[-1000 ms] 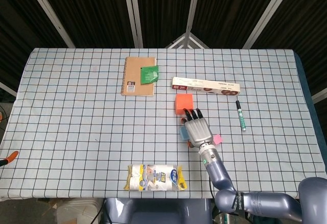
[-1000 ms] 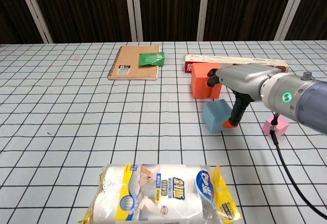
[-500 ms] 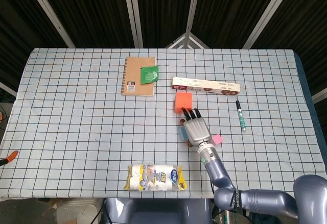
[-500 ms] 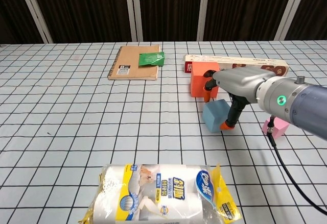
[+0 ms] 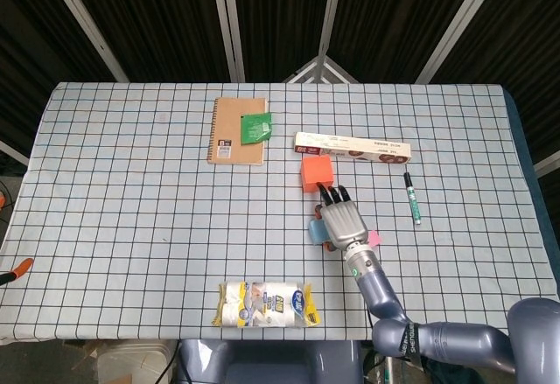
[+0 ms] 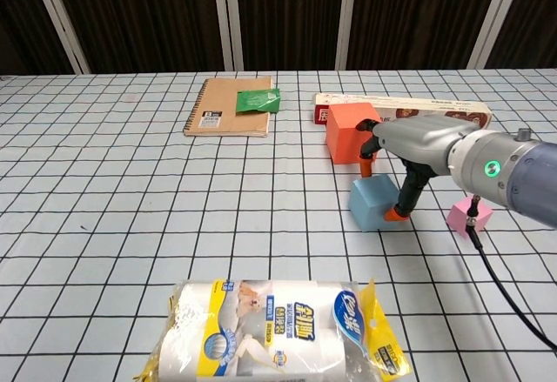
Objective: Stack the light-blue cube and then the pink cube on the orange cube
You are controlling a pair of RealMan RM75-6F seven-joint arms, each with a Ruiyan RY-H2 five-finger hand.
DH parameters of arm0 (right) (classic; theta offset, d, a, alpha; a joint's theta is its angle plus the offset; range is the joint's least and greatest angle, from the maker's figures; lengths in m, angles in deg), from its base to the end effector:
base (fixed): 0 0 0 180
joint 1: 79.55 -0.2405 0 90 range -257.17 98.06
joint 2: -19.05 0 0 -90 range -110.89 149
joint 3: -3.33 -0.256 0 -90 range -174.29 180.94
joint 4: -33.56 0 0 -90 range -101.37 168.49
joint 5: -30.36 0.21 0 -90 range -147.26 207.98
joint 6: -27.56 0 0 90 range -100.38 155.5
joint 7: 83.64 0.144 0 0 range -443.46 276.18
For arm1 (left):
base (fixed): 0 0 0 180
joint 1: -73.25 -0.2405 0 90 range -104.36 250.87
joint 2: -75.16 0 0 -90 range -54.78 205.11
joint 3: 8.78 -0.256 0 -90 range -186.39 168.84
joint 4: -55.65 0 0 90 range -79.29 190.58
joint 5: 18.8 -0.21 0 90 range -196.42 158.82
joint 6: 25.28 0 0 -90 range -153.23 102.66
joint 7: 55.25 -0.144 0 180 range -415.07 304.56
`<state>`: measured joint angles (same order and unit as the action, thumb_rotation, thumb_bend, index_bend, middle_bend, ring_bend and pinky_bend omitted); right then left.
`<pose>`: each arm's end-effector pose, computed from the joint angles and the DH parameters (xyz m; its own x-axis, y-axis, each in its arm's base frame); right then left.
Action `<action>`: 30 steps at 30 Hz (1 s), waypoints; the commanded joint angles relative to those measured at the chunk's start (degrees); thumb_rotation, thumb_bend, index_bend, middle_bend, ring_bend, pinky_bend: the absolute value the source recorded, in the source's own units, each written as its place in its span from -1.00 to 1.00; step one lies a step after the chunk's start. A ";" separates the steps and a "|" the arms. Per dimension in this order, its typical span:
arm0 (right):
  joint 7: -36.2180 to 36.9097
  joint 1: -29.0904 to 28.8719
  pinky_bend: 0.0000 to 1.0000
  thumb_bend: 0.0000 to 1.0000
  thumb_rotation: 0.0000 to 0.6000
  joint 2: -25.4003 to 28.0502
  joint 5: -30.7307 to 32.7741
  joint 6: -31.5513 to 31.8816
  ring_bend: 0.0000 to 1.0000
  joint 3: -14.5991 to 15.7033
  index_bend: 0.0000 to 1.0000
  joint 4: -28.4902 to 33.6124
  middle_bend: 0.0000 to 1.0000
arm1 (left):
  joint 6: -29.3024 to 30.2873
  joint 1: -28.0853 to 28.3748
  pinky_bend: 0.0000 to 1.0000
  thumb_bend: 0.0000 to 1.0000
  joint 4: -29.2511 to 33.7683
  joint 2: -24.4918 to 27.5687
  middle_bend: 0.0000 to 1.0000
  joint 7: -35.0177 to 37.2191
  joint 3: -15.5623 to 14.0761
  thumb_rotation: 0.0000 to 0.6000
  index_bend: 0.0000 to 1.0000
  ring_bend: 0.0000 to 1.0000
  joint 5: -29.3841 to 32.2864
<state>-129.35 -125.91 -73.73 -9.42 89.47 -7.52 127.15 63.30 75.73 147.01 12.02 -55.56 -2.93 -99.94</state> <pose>-0.1265 -0.3256 -0.0385 0.5443 -0.3403 0.7668 -0.8381 -0.2622 0.4785 -0.3259 0.1776 0.1869 0.4268 -0.0952 0.8993 0.9022 0.1123 -0.4163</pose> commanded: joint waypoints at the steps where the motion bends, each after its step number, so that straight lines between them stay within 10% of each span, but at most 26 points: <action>1: 0.47 -0.03 -1.00 -0.44 1.00 0.11 -0.53 0.09 -1.00 0.27 -0.07 0.16 -1.00 | -0.02 0.02 -1.00 -0.77 0.05 -0.02 -1.00 -0.08 -0.03 1.00 -0.96 -1.00 -0.06; 16: -0.66 0.28 -1.00 -0.30 1.00 3.36 -2.15 4.85 -1.00 0.54 0.00 5.85 -1.00 | -0.10 -0.03 -1.00 -0.77 -0.11 0.35 -1.00 1.09 -0.15 1.00 -0.96 -1.00 -0.39; 30: -8.08 -5.50 -1.00 -0.30 1.00 13.63 9.23 3.95 -1.00 -6.60 0.03 11.62 -1.00 | 0.21 -0.31 -1.00 -0.77 0.00 0.51 -1.00 1.52 -0.18 1.00 -0.96 -1.00 -0.38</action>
<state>-136.88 -129.73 -61.65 -2.93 95.44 -12.39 139.55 63.48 75.46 147.00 12.52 -54.05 -3.14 -100.37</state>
